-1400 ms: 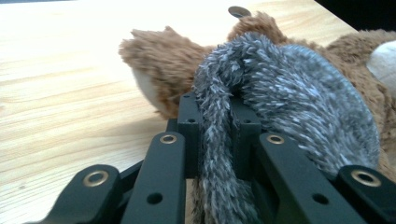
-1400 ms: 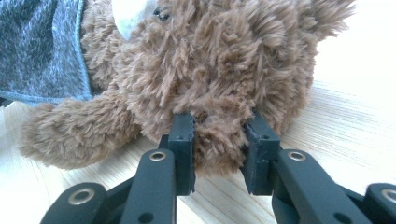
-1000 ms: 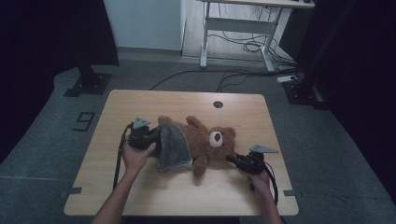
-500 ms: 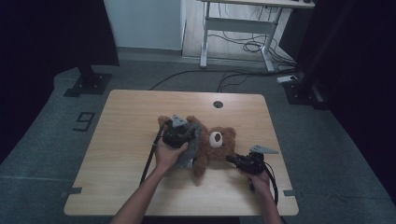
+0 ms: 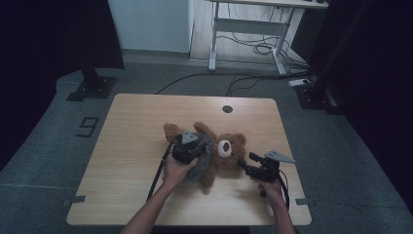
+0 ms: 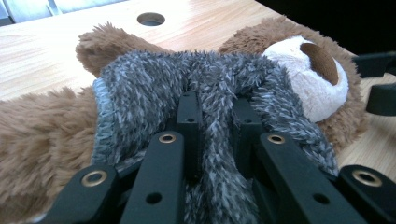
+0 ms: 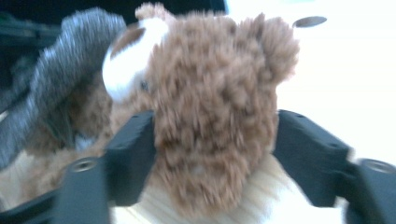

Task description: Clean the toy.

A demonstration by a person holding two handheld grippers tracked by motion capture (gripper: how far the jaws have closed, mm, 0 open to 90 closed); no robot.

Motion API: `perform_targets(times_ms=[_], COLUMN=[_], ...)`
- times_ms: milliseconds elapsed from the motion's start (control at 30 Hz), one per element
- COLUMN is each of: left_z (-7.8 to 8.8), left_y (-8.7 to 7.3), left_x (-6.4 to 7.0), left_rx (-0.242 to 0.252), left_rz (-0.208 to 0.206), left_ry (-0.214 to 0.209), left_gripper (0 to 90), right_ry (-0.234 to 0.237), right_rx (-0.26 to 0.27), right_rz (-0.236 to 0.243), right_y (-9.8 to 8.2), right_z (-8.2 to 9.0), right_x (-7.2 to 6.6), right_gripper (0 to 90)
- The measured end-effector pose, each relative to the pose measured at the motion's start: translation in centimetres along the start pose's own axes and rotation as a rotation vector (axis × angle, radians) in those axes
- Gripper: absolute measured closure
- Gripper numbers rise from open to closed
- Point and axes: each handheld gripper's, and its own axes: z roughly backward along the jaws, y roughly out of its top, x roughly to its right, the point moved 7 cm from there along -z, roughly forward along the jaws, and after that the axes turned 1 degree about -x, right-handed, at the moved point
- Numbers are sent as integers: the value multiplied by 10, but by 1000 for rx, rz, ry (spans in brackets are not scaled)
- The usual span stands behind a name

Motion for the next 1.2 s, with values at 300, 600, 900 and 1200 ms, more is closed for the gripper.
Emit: perform_targets(times_ms=[300,600,900,1200], left_z=[4,7,14,8], left_y=[-8,-13,-15,19], left_x=[1,1,8,37], left_rx=[36,38,35,26], left_rz=[31,65,65,10], left_ry=[-29,-66,-69,-93], left_gripper=[776,777,776,776], right_ry=[-17,26,142,126], right_rx=[-46,-180,-160,-80], right_rz=[10,-105,-125,-69], right_y=[31,23,5,-2], right_z=[-25,-48,-42,-34], right_x=[-12,-3,-7,-10], right_gripper=[118,0,258,425])
